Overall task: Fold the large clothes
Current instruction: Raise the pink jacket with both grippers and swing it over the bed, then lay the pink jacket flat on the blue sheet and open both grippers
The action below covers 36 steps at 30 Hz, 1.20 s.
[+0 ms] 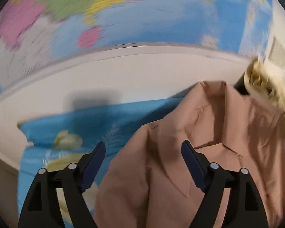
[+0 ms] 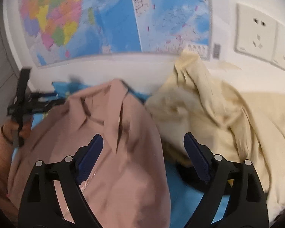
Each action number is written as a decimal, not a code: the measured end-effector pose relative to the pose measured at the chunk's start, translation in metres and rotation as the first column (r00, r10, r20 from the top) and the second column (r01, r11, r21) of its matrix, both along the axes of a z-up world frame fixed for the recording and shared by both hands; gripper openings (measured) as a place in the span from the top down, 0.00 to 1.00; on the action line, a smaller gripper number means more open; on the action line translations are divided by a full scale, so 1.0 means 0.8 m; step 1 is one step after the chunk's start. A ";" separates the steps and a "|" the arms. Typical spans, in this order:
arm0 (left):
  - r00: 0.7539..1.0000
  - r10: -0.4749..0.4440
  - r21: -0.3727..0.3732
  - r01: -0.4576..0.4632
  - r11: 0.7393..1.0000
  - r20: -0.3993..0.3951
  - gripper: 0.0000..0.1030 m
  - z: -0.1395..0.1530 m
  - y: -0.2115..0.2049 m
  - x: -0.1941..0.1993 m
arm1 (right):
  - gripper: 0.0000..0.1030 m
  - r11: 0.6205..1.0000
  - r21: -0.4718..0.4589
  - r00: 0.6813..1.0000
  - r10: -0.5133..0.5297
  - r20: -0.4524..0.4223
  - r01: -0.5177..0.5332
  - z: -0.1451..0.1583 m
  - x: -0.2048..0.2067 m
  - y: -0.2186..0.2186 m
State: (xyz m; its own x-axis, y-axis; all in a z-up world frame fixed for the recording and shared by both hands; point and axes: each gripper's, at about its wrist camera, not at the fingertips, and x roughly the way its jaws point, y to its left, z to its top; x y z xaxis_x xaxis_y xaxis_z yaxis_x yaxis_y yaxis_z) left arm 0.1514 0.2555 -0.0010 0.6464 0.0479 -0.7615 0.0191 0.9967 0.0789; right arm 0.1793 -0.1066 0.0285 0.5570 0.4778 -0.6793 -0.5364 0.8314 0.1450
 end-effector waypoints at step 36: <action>0.991 -0.108 -0.242 0.086 0.966 -0.076 0.48 -0.054 0.081 -0.295 | 0.15 0.988 0.126 0.960 -0.057 -0.273 0.094 -0.089 -0.136 -0.114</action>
